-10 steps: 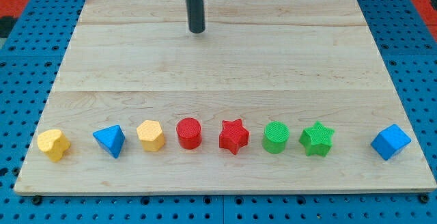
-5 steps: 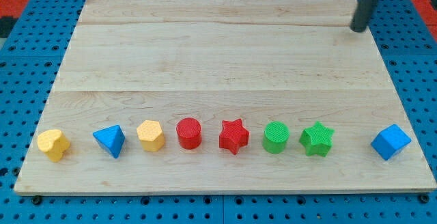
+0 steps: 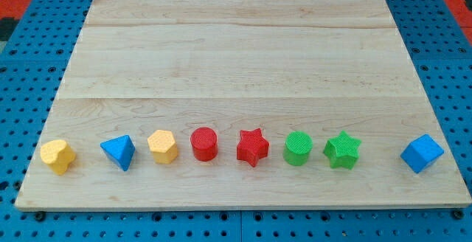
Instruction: Push the red star slightly towards the center
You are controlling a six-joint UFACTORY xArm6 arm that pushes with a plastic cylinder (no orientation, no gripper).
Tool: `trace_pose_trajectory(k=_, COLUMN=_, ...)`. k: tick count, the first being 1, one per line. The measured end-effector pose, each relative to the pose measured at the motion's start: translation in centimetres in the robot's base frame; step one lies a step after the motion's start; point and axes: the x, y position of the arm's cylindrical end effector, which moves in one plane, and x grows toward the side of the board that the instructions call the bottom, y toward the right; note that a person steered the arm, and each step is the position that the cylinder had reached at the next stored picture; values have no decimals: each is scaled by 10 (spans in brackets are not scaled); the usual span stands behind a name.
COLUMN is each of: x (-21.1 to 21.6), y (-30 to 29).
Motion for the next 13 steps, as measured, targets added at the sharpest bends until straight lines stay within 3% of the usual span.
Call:
trace_pose_trajectory(k=1, x=27, y=-46)
trace_pose_trajectory(k=2, x=18, y=-151)
trace_pose_trajectory(k=3, x=18, y=-207)
trace_pose_trajectory(k=5, x=-39, y=-295)
trace_pose_trajectory(k=8, x=-13, y=-323)
trace_pose_trajectory(k=11, x=-97, y=-329)
trace_pose_trajectory(k=13, x=-18, y=-329)
